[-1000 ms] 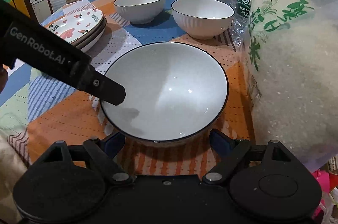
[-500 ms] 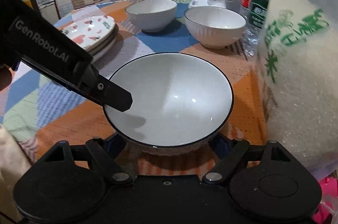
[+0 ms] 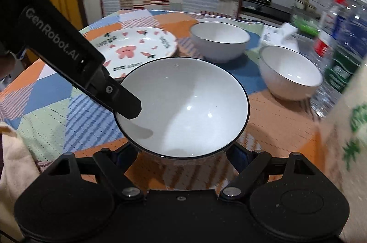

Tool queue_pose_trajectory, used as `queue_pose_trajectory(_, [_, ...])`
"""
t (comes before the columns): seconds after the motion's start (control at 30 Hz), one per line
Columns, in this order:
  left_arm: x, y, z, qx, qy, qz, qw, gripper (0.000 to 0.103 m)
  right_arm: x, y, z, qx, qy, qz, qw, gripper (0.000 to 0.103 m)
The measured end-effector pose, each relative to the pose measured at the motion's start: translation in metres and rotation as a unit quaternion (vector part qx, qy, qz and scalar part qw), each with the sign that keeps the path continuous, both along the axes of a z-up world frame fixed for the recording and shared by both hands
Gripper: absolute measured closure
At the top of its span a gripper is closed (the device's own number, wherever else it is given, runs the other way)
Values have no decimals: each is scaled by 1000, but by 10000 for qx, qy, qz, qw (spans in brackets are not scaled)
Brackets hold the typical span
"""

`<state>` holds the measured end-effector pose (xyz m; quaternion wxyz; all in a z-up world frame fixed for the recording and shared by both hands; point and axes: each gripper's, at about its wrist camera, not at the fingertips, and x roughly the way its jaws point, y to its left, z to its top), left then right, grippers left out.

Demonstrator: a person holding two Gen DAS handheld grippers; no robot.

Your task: Organize plates and bowls

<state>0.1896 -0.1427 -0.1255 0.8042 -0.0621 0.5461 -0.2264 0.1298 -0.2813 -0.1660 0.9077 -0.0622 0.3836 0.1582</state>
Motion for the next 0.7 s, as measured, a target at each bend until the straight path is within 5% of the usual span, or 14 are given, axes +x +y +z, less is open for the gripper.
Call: queue_pose_trajectory(0.7, [7, 6, -16, 229, 114, 71, 9996, 83, 3, 13, -10, -114, -25, 212, 9997, 16])
